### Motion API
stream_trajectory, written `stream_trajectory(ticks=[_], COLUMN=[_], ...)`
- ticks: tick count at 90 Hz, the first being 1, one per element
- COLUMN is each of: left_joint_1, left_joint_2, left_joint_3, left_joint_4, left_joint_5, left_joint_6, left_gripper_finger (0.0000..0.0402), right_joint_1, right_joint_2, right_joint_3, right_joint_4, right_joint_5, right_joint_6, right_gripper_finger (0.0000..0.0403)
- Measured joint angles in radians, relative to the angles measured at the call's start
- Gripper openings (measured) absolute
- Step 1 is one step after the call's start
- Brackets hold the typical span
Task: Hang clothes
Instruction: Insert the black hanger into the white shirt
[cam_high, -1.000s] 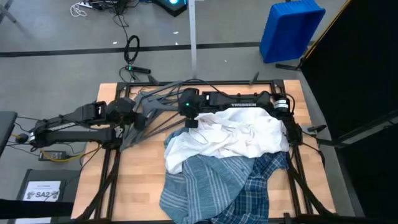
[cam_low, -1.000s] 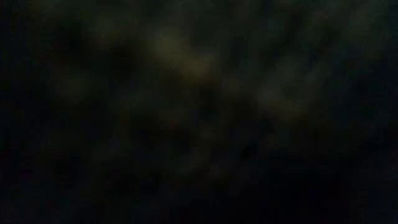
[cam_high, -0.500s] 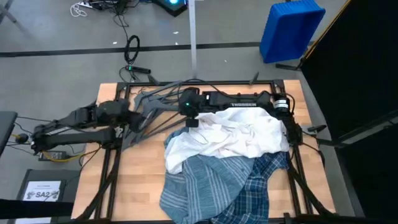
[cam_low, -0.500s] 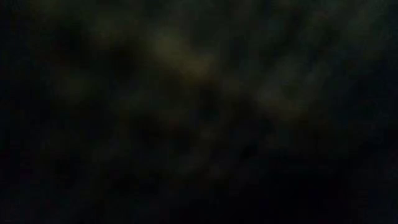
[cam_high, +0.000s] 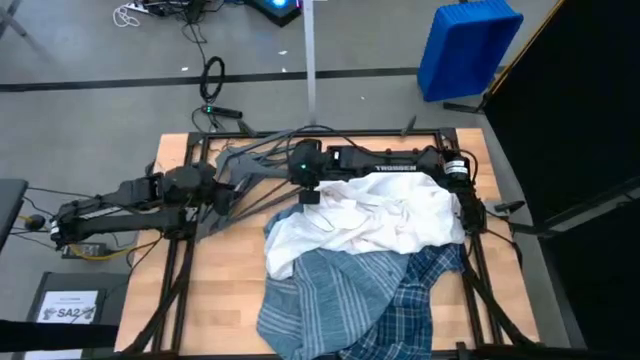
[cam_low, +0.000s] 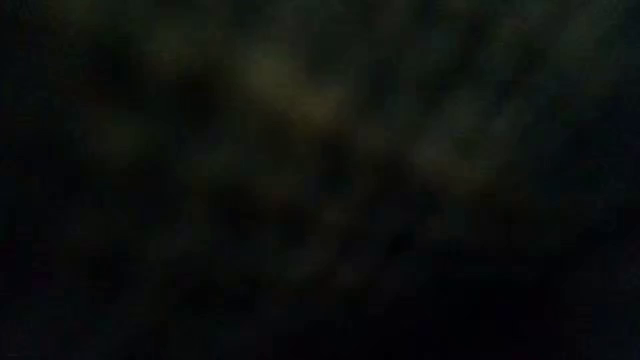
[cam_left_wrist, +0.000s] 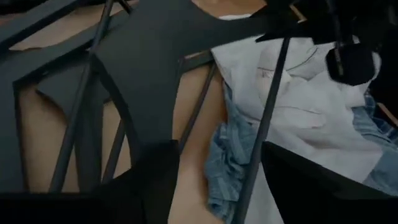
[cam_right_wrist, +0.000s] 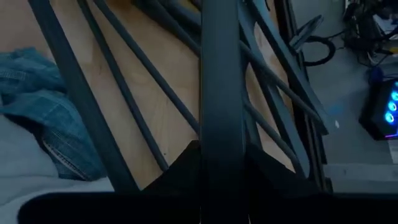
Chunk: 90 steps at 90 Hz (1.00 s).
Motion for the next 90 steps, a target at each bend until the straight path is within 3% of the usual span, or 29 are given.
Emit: stream_trajectory(ticks=[33,63,90], left_joint_1=[0.0,0.0,0.0], left_joint_2=[-0.001,-0.001,-0.001], left_joint_3=[0.057,0.13,0.057], left_joint_4=[-0.028,-0.264,-0.168], left_joint_5=[-0.005,-0.103,-0.059], left_joint_6=[0.004,-0.045,-0.039], left_gripper_finger=[0.0209,0.0209,0.0209], right_joint_1=[0.003,0.004,0.005], right_joint_2=[-0.002,-0.002,-0.002], right_joint_3=[0.0,0.0,0.0], right_joint_4=[-0.01,-0.011,-0.01], right_joint_5=[-0.002,-0.001,0.0], right_joint_6=[0.005,0.001,0.0], right_gripper_finger=[0.005,0.005,0.005])
